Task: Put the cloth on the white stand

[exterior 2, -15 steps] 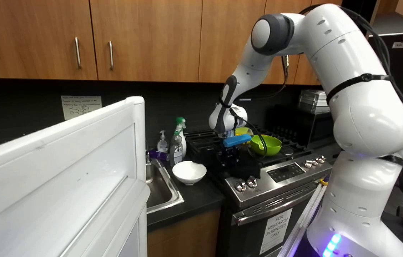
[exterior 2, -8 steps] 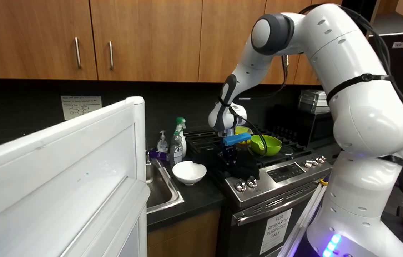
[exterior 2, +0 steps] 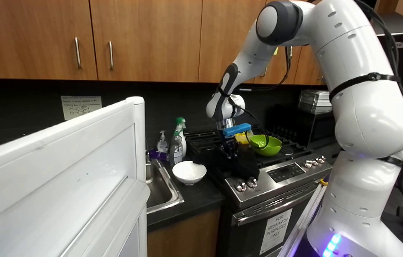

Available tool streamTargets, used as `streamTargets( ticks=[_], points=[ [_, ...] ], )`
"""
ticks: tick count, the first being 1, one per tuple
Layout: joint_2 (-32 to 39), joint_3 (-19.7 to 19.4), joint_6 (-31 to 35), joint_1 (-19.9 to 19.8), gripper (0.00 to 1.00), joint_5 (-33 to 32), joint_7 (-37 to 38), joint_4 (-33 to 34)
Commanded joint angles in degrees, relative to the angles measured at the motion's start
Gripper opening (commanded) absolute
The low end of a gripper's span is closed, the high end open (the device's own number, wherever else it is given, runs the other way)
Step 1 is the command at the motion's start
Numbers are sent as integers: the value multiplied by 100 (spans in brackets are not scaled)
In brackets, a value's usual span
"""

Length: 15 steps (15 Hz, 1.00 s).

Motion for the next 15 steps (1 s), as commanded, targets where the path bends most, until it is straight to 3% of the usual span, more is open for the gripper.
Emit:
streamTargets(
  ticks=[1,13,14,15],
  points=[
    [-608,-66,-208,169,2,-249,63,-399],
    [-2357,43,133,413,2,-818,54,-1512],
    [-1837,62,-54,362,10,-688,51,-1056],
    [-1975,73,-4,364,10,-688,49,-1163]
  ],
)
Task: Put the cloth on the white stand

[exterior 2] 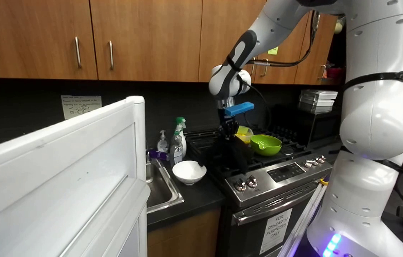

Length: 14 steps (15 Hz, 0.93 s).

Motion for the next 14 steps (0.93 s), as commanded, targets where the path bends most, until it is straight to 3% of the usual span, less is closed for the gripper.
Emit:
streamTargets(
  ticks=[1,7,8,14],
  points=[
    [-105,53,6,-47,10,-12,6,-73],
    [-217,57,78,-49,10,-12,4,-215],
    [-217,57,80,-49,2,-12,4,-217],
    [-1117,411,-270,79,2,214,-683,-521]
  ],
)
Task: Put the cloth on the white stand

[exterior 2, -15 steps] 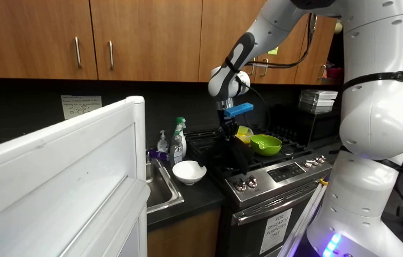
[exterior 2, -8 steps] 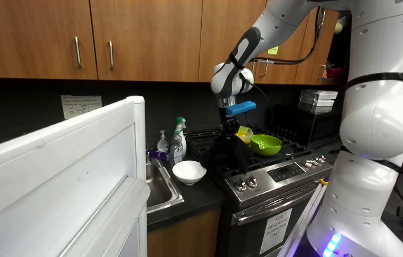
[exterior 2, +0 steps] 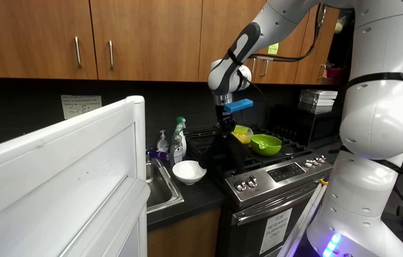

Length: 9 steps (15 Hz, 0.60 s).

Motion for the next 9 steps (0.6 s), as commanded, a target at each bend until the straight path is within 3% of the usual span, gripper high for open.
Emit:
streamTargets(
  ticks=[1,9],
  points=[
    [-956,237,-294,113,2,28,-406,-341],
    [-2246,618,-820,405,2,15,-798,-291]
  ],
)
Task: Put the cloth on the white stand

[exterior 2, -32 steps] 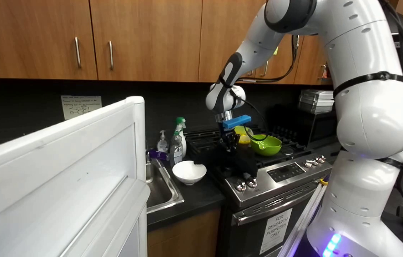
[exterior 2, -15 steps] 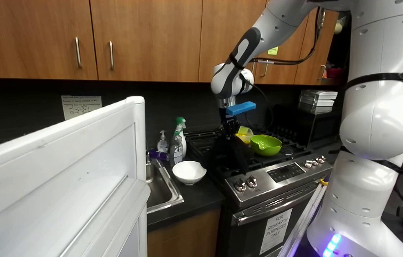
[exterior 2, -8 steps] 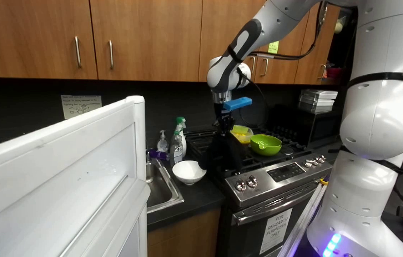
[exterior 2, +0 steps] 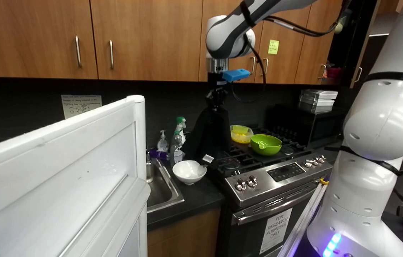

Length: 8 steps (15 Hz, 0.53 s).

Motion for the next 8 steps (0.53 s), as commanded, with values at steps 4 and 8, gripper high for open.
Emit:
streamTargets(
  ticks=[4,8],
  points=[
    [-884,277,-412,275,2,-24,-275,-85],
    [-1439,532,-637,576,2,-18,-483,-375]
  ],
)
